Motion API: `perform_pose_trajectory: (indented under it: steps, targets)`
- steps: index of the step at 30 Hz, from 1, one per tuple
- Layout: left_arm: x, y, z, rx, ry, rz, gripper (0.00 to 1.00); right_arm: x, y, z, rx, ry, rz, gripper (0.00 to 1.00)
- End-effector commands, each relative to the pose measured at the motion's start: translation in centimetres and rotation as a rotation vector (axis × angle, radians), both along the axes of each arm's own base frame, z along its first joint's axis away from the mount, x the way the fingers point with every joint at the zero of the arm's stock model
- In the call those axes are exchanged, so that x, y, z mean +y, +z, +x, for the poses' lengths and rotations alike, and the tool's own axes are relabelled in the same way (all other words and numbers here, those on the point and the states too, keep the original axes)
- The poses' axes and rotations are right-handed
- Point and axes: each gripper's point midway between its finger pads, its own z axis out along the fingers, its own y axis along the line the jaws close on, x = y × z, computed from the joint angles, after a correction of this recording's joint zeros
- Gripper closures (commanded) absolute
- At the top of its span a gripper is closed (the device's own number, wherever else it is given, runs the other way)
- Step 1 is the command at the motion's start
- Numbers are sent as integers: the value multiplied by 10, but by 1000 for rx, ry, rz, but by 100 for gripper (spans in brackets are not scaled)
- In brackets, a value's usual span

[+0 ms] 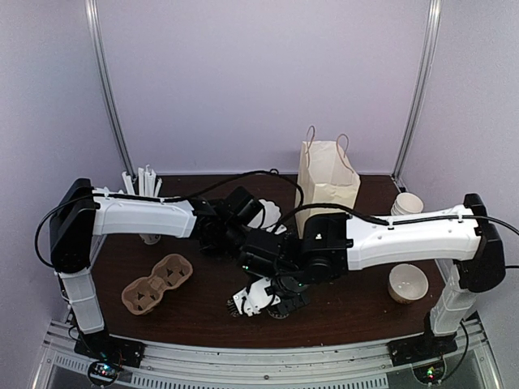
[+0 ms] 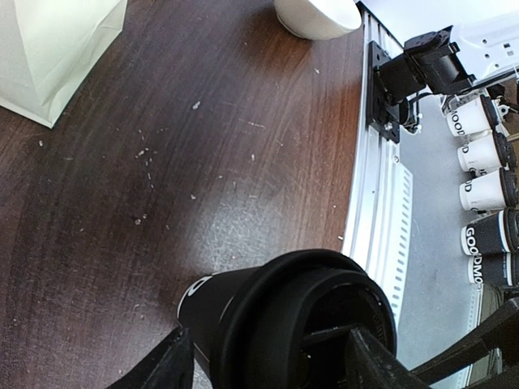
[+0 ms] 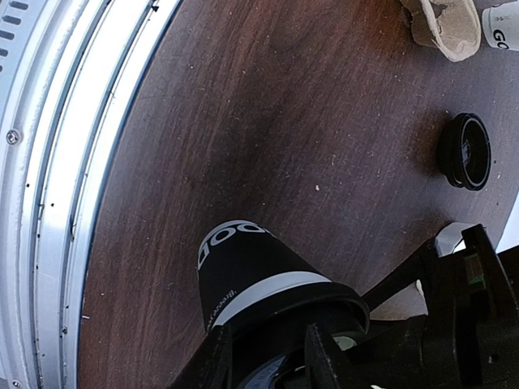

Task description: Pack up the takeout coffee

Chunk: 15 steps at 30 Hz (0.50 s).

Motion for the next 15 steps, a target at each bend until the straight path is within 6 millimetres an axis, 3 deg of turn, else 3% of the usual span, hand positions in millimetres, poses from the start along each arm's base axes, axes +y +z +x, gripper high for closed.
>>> perform_pose_trajectory:
  steps: [1,15]
  targets:
    - [19,-45,3,-11,31,157,34,-7,-23,-5,8,5,-98,66]
    - [19,-50,2,-4,36,153,34,-26,-74,-12,44,-13,-262,69]
